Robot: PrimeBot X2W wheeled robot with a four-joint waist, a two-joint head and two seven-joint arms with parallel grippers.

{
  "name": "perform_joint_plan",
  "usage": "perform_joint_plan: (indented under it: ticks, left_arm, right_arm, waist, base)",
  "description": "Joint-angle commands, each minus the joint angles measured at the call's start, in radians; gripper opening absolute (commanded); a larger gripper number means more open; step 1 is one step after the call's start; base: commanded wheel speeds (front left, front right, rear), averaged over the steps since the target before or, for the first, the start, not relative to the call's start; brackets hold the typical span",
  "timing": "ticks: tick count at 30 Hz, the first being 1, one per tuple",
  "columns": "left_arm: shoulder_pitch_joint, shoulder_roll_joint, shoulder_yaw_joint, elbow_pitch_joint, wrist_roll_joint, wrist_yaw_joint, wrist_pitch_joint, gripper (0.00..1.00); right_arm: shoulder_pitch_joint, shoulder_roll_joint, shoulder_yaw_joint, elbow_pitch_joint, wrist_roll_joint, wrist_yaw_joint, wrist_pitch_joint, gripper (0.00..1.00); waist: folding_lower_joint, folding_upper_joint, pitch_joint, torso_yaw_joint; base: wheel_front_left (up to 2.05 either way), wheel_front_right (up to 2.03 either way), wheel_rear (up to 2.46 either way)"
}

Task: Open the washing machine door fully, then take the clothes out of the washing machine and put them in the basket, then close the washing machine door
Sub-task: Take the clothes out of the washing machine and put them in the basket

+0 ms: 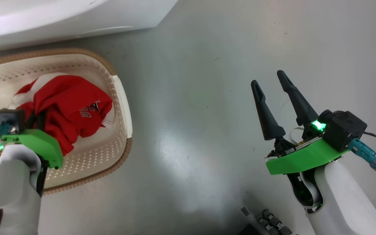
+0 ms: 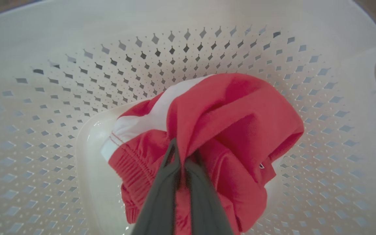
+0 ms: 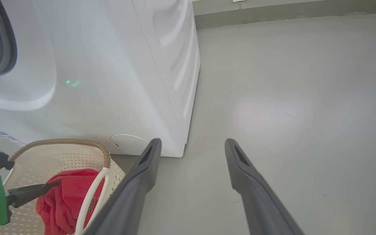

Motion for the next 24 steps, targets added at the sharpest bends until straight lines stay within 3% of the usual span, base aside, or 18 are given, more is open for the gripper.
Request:
perform_joint_plan:
  ticks: [1, 16, 24]
  left_arm:
    - [0.023, 0.036, 0.025, -0.011, -0.018, 0.004, -0.006, 1.00]
    - [0.099, 0.004, 0.075, -0.089, -0.070, -0.007, -0.006, 1.00]
    - [0.191, -0.025, 0.105, -0.211, -0.076, -0.013, -0.006, 1.00]
  right_arm:
    - [0.019, 0.002, 0.012, -0.020, 0.008, 0.006, -0.006, 1.00]
    - [0.034, 0.002, -0.020, 0.004, -0.013, 0.006, -0.006, 1.00]
    - [0.063, -0.002, -0.042, 0.029, -0.027, 0.006, -0.006, 1.00]
  waist:
    - [0.0000, 0.0000, -0.005, 0.000]
    - [0.0000, 0.0000, -0.103, 0.040]
    - [0.0000, 0.0000, -0.203, 0.080]
  base:
    - [0.00, 0.00, 0.00]
    - [0.00, 0.00, 0.00]
    - [0.00, 0.00, 0.00]
